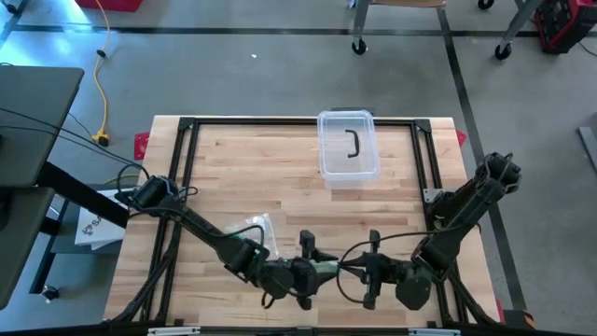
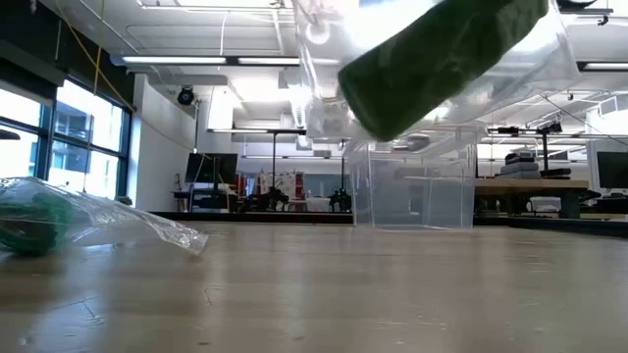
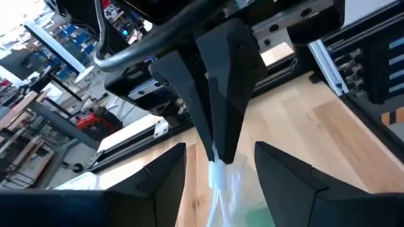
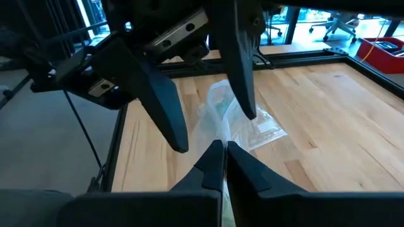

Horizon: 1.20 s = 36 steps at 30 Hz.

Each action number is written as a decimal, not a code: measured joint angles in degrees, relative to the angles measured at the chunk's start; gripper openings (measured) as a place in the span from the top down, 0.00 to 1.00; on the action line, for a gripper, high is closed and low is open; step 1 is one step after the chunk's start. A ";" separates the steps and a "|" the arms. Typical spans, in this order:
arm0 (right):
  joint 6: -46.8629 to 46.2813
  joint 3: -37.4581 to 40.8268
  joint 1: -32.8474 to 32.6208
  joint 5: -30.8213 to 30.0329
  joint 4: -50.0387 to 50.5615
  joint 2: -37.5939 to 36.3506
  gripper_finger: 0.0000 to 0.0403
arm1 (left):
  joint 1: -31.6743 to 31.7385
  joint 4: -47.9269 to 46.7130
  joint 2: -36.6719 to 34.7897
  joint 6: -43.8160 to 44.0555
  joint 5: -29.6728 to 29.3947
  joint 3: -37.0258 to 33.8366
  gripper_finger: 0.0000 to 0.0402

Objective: Roll bandage
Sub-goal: Close the transparent zip bag

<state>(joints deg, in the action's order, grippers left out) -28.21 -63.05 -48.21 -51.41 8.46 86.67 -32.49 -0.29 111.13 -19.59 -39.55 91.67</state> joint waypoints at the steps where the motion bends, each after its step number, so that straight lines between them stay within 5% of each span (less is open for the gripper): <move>1: 0.00 0.00 -0.10 0.02 0.03 0.00 1.00 | 0.21 0.18 0.09 0.44 0.27 -0.01 0.54; 8: 0.11 0.00 -0.19 0.16 0.38 0.01 1.00 | 1.80 -1.51 0.05 7.48 7.40 0.01 0.62; 21: 0.13 0.00 -0.49 0.61 0.66 0.13 1.00 | 2.11 -4.24 -0.04 9.62 7.76 0.10 0.93; 36: 0.09 0.00 -2.90 -2.93 1.67 0.13 1.00 | -0.47 -14.99 -0.06 14.30 3.72 0.10 0.92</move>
<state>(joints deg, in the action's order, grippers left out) -28.12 -63.05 -51.11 -54.34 10.13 86.80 -32.96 -15.28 111.07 -5.29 -35.83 91.77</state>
